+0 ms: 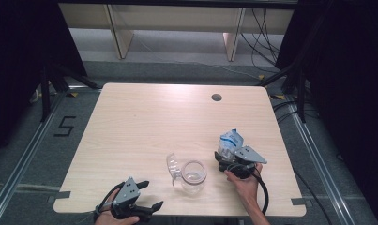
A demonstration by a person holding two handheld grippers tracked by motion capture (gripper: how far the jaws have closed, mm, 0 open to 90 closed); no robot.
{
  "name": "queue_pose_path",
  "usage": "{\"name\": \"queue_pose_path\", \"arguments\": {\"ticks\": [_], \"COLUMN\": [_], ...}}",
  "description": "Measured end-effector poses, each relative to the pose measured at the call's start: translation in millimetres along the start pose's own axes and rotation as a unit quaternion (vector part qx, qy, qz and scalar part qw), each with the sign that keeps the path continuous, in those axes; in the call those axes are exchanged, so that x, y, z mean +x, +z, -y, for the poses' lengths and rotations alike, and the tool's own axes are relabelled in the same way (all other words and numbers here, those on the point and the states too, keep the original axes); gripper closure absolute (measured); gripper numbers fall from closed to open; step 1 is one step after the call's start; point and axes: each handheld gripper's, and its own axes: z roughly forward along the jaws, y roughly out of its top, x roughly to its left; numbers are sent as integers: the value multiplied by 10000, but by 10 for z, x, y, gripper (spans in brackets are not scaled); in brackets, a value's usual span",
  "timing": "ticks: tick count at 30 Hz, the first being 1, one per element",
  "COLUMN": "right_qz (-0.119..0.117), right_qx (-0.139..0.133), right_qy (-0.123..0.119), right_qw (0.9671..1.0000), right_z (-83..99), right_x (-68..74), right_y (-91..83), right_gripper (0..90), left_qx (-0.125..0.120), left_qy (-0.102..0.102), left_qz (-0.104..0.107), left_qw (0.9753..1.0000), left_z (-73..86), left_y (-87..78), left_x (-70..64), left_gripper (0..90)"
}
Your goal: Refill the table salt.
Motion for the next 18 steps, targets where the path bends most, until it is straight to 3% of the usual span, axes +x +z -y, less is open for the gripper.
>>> {"name": "queue_pose_path", "arguments": {"ticks": [9, 18], "right_qz": [76, 10], "right_qx": [0, 86], "right_qy": [38, 101], "right_qw": [10000, 9999], "right_z": [-2, -7], "right_x": [-28, -37], "right_y": [13, 15], "right_gripper": [245, 286], "left_qx": [0, -4], "left_qy": [2, 0], "left_qz": [5, 2], "left_qw": [10000, 10000], "left_z": [1, 1], "left_y": [1, 0], "left_x": [-1, 0], "left_gripper": [151, 151]}}
